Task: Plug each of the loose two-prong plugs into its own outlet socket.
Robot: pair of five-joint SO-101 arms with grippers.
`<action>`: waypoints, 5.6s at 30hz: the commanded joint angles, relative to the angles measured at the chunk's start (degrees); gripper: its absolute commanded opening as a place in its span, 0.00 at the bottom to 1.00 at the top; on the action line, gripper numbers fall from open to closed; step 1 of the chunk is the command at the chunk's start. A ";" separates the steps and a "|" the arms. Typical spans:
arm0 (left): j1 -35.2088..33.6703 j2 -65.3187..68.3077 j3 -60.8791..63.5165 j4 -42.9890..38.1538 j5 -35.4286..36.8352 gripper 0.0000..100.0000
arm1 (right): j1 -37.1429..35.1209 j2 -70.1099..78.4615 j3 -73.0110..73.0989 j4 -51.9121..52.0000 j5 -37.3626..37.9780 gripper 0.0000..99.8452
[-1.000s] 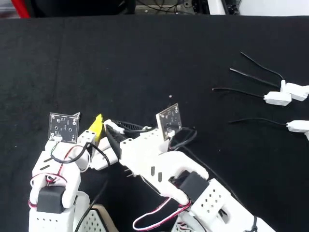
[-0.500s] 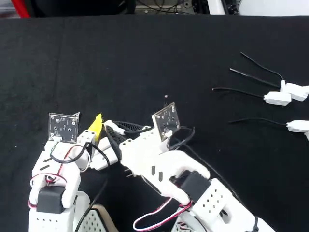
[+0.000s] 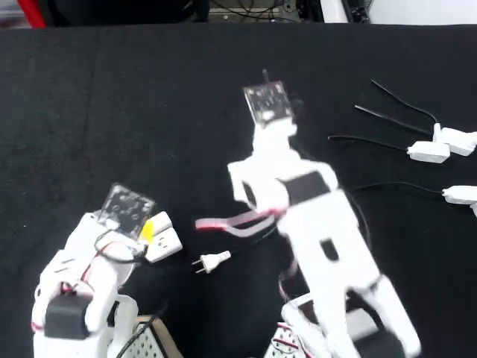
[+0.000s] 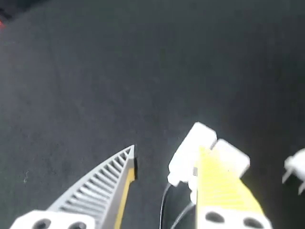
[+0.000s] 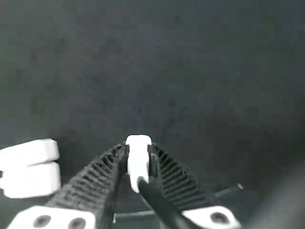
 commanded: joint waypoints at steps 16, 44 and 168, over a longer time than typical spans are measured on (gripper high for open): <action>-1.71 35.52 -2.95 -22.77 -21.80 0.20 | 2.29 17.80 -12.09 0.35 1.76 0.01; -9.45 64.88 -32.92 -14.24 -25.58 0.20 | 2.20 18.07 -11.82 -0.97 1.85 0.01; -17.01 17.41 19.12 -35.25 -3.60 0.31 | -4.66 24.84 -18.07 8.18 16.62 0.01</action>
